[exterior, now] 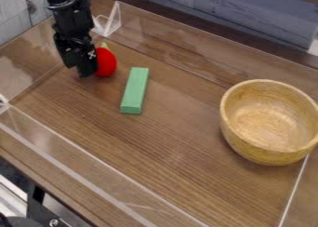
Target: Move the red object to the left side of the table
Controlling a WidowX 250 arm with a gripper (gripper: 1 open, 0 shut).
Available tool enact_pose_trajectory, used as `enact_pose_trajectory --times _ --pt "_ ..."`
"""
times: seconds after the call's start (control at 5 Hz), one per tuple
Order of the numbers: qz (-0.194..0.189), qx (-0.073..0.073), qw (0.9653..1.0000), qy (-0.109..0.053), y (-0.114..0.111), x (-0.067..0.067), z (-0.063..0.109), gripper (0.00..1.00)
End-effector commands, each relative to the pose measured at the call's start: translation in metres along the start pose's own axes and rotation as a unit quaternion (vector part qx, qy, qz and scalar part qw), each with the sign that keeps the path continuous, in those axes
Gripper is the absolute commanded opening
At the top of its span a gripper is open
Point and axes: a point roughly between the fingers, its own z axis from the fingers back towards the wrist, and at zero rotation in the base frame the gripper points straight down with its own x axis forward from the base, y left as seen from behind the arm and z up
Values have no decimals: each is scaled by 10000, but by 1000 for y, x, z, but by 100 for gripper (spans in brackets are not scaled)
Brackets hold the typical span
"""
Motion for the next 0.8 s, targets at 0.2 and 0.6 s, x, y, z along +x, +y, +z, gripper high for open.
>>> enact_pose_trajectory --times 0.2,0.6 --pt "144 49 9996 -220 7 5 15 100" --pt "254 -88 9994 -237 7 6 13 100"
